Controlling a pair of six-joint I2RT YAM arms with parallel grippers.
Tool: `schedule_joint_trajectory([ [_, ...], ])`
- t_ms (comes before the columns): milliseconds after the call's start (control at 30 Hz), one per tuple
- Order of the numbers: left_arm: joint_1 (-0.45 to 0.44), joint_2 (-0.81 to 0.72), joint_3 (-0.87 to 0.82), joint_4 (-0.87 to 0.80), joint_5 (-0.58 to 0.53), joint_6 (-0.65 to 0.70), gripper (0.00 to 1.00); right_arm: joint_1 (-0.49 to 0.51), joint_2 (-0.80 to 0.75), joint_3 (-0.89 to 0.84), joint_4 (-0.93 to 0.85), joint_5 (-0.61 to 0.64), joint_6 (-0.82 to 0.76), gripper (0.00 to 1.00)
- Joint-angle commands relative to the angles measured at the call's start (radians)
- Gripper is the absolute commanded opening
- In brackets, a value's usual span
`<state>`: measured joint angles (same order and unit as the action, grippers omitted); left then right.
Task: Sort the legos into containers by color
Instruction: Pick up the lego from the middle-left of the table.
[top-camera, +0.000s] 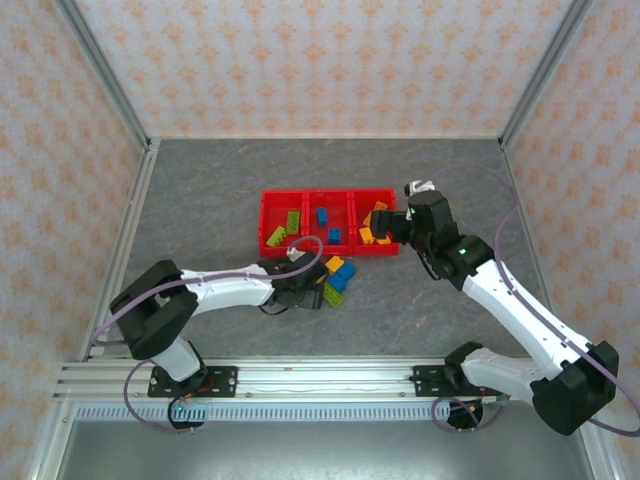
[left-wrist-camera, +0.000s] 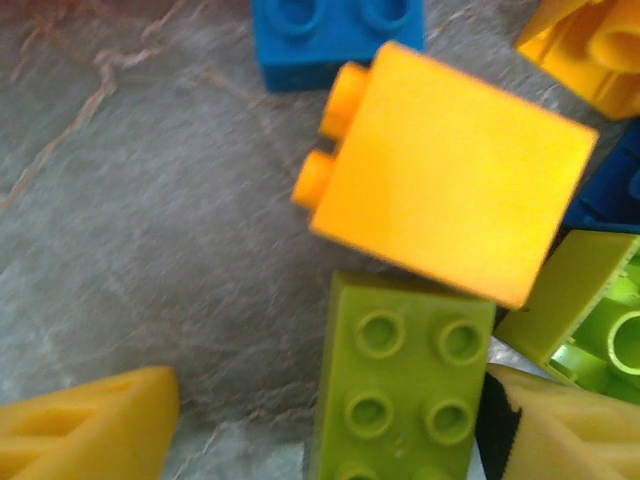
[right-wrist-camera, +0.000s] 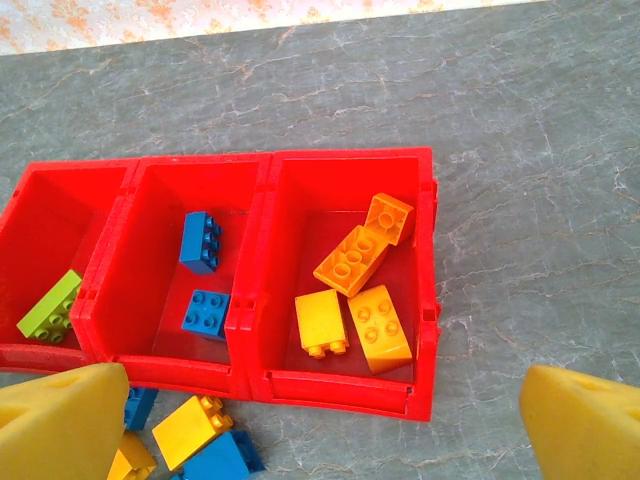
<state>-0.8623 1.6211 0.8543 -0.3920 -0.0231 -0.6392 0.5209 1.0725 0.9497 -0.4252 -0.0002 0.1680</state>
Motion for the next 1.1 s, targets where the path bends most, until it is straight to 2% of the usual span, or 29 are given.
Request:
schedule_joint_trajectory([
  [0,-0.003,0.049,0.050,-0.063,-0.021,0.077,0.74,0.005,-0.003,0.037,0.003,0.009,0.008,1.00],
  [133,-0.003,0.089,0.087,-0.065,-0.017,0.097,0.65,0.005,-0.001,0.039,0.003,0.012,0.007,1.00],
  [267,0.001,0.119,0.105,-0.072,-0.019,0.087,0.51,0.005,0.001,0.041,0.002,0.016,0.005,1.00],
  [500,0.012,0.137,0.090,-0.100,-0.037,0.059,0.39,0.005,0.001,0.038,0.003,0.019,0.003,1.00],
  [567,0.013,0.129,0.086,-0.113,-0.053,0.013,0.37,0.005,0.004,0.038,0.005,0.016,0.004,1.00],
  [800,0.014,0.031,0.102,-0.153,-0.104,-0.048,0.28,0.005,0.006,0.043,0.005,0.014,0.005,1.00],
  [900,0.014,-0.042,0.128,-0.169,-0.128,-0.050,0.19,0.005,0.007,0.046,0.003,0.016,0.005,1.00],
  [1067,0.020,-0.136,0.197,-0.194,-0.189,-0.040,0.22,0.005,0.011,0.050,0.005,0.011,0.007,1.00],
])
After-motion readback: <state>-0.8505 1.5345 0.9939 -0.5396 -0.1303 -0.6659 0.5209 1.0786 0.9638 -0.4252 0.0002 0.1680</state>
